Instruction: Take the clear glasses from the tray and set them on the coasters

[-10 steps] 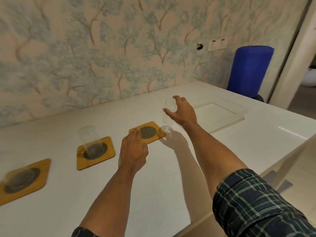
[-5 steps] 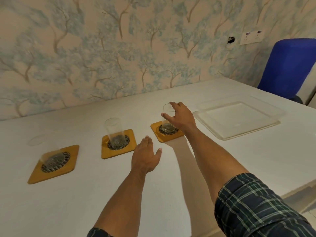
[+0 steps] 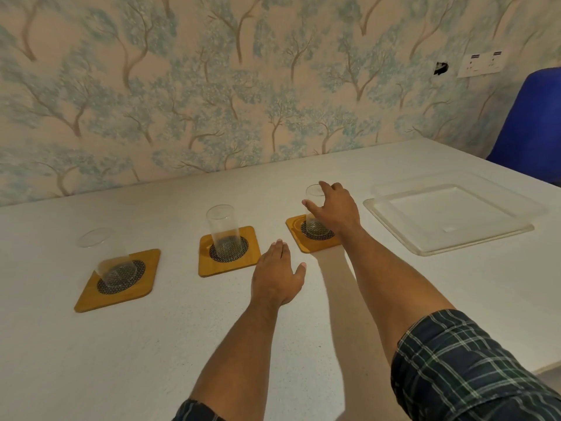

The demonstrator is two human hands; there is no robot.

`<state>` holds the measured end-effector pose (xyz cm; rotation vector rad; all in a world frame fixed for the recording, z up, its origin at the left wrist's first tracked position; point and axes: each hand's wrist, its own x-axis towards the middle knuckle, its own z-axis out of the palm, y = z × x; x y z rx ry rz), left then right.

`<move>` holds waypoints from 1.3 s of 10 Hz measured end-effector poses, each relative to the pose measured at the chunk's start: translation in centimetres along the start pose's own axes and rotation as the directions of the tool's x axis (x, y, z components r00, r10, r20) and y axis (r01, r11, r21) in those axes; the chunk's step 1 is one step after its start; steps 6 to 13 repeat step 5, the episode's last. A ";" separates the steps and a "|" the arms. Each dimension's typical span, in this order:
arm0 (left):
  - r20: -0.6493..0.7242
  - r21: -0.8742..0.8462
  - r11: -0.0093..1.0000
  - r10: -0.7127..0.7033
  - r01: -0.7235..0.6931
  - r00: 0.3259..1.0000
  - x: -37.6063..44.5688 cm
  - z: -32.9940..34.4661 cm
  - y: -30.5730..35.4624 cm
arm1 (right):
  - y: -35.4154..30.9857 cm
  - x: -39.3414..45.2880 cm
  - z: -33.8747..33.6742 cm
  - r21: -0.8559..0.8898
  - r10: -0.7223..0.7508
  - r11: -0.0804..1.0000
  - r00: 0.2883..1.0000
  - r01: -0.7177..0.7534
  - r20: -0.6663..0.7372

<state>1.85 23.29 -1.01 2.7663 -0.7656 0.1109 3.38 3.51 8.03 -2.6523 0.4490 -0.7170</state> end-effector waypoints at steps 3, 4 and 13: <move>0.004 -0.015 1.000 -0.004 0.004 1.000 -0.2 -0.2 0.1 | -0.2 -0.2 0.1 -0.046 -0.002 0.999 1.000 0.003 0.027; -0.049 -0.013 1.000 0.022 -0.023 0.999 -0.5 -0.4 0.2 | -0.3 -0.2 0.2 -0.058 0.009 0.998 0.999 -0.006 0.037; -0.120 0.012 0.996 0.092 -0.092 0.988 -0.8 -0.7 0.6 | -0.5 -0.1 0.0 -0.110 0.036 0.994 0.996 -0.028 0.079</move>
